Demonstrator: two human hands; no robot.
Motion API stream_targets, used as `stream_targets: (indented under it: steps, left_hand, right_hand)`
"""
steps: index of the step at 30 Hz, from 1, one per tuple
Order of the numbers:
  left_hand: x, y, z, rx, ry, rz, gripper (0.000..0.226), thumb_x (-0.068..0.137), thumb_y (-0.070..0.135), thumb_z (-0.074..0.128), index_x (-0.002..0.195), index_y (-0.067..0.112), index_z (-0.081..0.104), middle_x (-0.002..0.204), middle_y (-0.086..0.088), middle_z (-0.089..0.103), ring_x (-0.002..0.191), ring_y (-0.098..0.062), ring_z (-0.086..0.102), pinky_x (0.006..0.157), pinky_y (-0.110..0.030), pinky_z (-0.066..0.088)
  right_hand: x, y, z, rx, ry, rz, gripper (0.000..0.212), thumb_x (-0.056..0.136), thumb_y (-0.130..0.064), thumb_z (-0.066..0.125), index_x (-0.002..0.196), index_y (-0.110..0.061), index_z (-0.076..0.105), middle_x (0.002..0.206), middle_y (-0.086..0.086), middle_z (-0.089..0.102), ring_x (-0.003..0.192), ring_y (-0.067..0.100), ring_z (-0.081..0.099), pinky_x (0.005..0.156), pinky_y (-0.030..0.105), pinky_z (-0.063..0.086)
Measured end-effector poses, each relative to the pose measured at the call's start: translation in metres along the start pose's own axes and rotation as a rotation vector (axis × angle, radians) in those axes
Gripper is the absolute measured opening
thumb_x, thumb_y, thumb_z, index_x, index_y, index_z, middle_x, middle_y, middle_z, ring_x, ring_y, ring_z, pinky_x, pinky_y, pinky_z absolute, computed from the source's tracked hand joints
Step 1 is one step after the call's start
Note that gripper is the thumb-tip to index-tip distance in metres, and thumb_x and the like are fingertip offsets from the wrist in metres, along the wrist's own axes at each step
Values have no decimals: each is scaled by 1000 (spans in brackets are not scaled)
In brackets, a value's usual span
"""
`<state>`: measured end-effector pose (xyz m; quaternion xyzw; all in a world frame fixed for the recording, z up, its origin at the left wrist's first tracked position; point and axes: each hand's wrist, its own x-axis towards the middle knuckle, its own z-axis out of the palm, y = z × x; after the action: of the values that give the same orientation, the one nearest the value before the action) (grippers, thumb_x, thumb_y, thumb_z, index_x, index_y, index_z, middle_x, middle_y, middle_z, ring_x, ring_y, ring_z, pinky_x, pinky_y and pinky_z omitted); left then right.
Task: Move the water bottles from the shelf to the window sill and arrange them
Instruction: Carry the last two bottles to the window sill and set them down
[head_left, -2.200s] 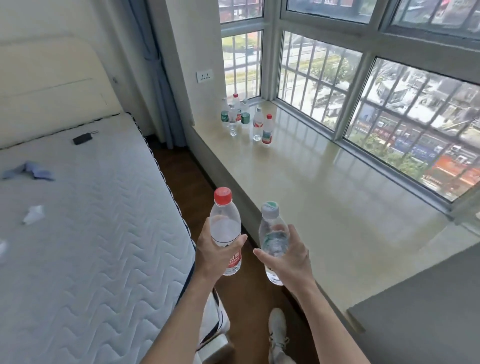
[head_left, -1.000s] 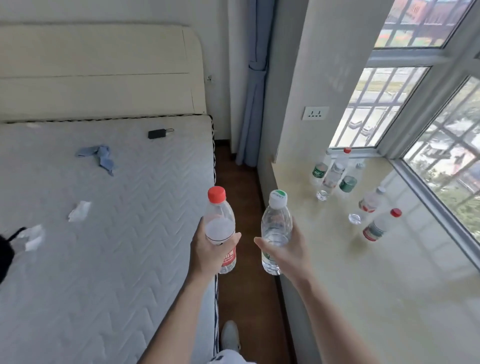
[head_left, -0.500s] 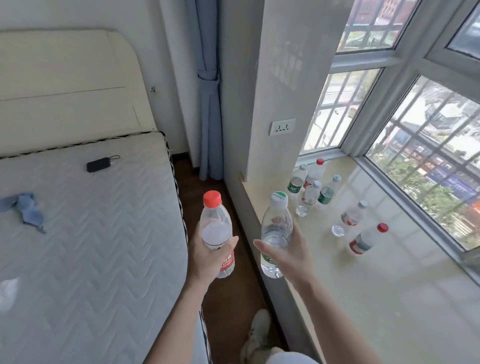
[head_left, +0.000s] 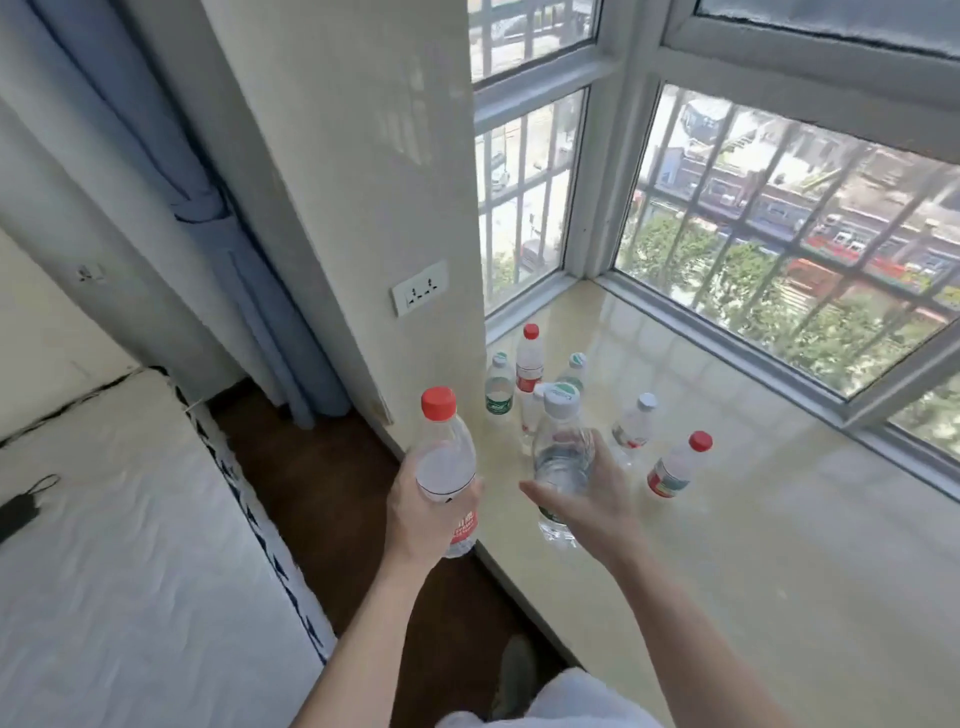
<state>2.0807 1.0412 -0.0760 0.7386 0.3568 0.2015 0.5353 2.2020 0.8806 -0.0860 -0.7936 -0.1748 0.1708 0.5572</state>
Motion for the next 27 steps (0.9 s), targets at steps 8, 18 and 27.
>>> stream_targets:
  steps: [8,18,27]
  left_hand:
    - [73,18,73,31,-318,39,55,66,25,89,111,36,59,110,11,66,106,-9,61,92,-35,53]
    - [106,-10,133,59,-714,2,60,60,39,90,112,40,59,119,17,62,116,-5,56,101,-37,49]
    - [147,-33,179,131,-849,8,55,65,22,91,108,36,60,109,13,65,101,11,58,92,-25,48]
  right_hand:
    - [32,25,-48,53,234,173,60,59,-35,92,104,-37,53,106,-19,64,99,-11,58,81,11,44]
    - [16,66,-47,106,581,367,63,54,-45,86,109,-32,59,106,-20,64,104,3,63,90,27,51]
    - [19,112,-26,74,705,491,55,64,-26,94,102,-37,56,103,-28,62,101,-3,61,82,12,46]
